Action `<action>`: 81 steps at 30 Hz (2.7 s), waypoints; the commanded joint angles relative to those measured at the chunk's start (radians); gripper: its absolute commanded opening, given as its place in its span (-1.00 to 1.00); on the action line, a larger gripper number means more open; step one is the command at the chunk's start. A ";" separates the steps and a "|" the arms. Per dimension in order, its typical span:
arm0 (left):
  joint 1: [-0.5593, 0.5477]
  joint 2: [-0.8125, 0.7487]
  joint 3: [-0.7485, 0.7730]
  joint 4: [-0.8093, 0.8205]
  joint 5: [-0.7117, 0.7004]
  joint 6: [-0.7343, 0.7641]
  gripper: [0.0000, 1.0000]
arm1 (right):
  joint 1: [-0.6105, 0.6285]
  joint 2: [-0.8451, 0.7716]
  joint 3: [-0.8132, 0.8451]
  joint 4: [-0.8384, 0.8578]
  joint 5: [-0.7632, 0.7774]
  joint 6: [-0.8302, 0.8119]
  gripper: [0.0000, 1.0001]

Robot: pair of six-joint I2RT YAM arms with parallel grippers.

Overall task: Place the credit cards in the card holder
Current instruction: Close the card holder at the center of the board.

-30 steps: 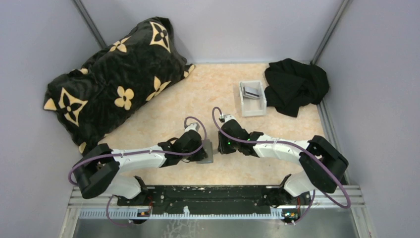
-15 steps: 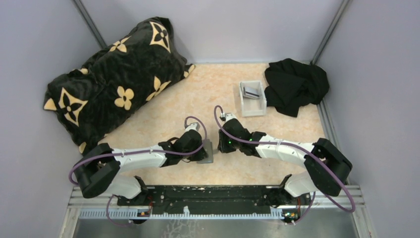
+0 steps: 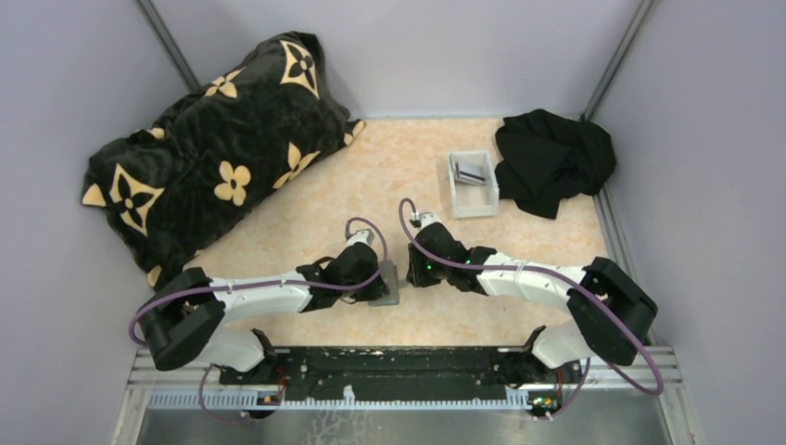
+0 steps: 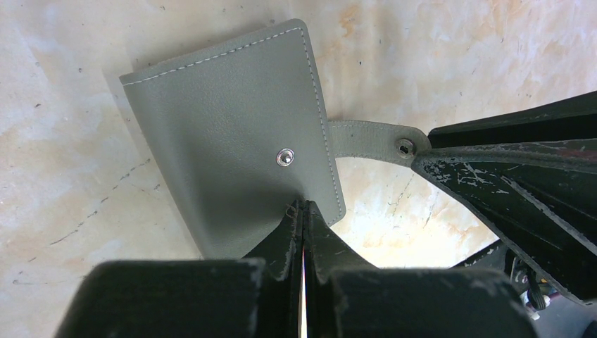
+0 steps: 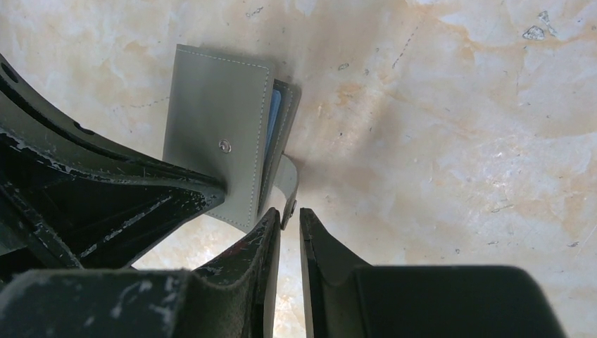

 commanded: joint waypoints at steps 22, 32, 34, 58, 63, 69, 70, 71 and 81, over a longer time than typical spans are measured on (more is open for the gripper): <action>-0.005 -0.007 -0.013 -0.127 -0.066 0.012 -0.77 | 0.015 0.028 0.038 0.044 -0.011 -0.011 -1.00; -0.005 -0.131 -0.021 -0.178 -0.113 -0.008 -0.37 | 0.014 0.021 0.038 0.035 0.008 -0.013 -1.00; -0.005 -0.162 -0.028 -0.173 -0.124 -0.014 -0.30 | 0.013 0.019 0.039 0.032 0.011 -0.014 -1.00; -0.005 -0.218 -0.122 -0.109 -0.233 -0.022 -0.23 | 0.014 0.036 0.086 0.001 0.004 -0.034 -1.00; -0.005 -0.224 -0.134 -0.059 -0.211 -0.007 -0.16 | 0.014 0.048 0.096 -0.003 -0.004 -0.038 -1.00; -0.005 -0.150 -0.115 -0.034 -0.162 -0.003 -0.16 | 0.019 0.068 0.108 0.001 -0.014 -0.040 -1.00; -0.005 -0.143 -0.116 -0.030 -0.152 -0.006 -0.16 | 0.022 0.069 0.111 0.002 -0.014 -0.040 -1.00; -0.005 -0.137 -0.118 -0.027 -0.149 -0.008 -0.16 | 0.023 0.070 0.114 0.002 -0.015 -0.040 -1.00; -0.005 -0.123 -0.129 -0.021 -0.142 -0.026 -0.18 | 0.039 0.106 0.152 0.013 -0.021 -0.045 -1.00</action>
